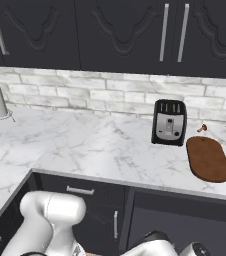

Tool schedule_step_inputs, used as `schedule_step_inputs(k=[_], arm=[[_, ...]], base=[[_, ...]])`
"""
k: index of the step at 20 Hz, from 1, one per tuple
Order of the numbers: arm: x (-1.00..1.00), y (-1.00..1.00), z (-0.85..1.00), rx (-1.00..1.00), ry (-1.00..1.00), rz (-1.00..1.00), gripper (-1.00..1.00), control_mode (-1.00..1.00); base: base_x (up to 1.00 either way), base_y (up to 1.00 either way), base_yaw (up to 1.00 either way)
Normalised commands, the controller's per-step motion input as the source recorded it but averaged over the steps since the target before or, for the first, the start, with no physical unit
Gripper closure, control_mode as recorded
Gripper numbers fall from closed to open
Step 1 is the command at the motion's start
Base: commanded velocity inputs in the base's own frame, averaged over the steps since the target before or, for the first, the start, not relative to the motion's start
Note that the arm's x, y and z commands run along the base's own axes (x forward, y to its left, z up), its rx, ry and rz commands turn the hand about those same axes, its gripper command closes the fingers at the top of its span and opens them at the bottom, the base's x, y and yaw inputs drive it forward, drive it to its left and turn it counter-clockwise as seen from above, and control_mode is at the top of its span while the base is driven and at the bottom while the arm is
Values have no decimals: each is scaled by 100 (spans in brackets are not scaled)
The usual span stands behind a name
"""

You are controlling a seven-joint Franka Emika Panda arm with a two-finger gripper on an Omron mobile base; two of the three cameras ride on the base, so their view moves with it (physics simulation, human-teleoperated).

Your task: Open the drawer on the right and place the cutting tools on the cutting board.

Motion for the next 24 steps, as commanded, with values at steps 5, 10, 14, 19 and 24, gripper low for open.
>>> schedule_step_inputs(k=[5, 10, 14, 19, 24], arm=[[45, 24, 0, -4, -7, -1, -100, -100], [51, 0, 0, -10, -2, -4, -100, -100], [49, -6, 0, -13, 0, -6, -100, -100], [36, -22, -5, -15, 0, -8, -100, -100], [7, -36, -14, -14, 1, -7, -100, -100]], base=[[0, 0, 0], [0, 0, 0], [0, 0, 0], [0, 0, 0], [0, 0, 0]])
